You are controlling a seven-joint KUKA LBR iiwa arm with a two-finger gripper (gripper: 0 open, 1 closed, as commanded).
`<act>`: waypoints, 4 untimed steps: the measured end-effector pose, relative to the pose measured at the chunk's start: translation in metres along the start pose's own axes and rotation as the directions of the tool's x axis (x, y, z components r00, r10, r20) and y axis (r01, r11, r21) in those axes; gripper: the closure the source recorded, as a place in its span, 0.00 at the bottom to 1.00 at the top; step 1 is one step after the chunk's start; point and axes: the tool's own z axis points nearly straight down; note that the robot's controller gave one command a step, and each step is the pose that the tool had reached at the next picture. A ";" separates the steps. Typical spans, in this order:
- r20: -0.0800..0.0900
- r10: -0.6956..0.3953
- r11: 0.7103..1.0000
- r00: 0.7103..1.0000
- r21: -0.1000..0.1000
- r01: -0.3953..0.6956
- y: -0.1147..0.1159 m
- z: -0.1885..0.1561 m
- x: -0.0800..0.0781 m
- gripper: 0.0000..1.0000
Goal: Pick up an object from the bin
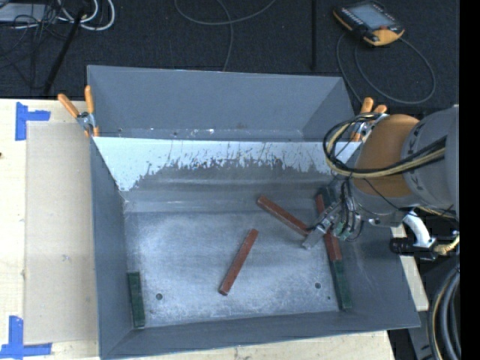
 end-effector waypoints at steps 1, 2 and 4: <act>-0.005 0.001 1.000 1.000 0.007 -0.001 -0.003 -0.016 0.002 1.00; 0.000 0.001 1.000 1.000 0.004 -0.001 -0.002 -0.038 0.000 1.00; 0.004 -0.001 1.000 1.000 0.002 0.001 -0.002 -0.051 0.000 1.00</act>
Offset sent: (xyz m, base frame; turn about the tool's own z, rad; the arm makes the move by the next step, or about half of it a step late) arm 0.0002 0.0000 0.0496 0.0000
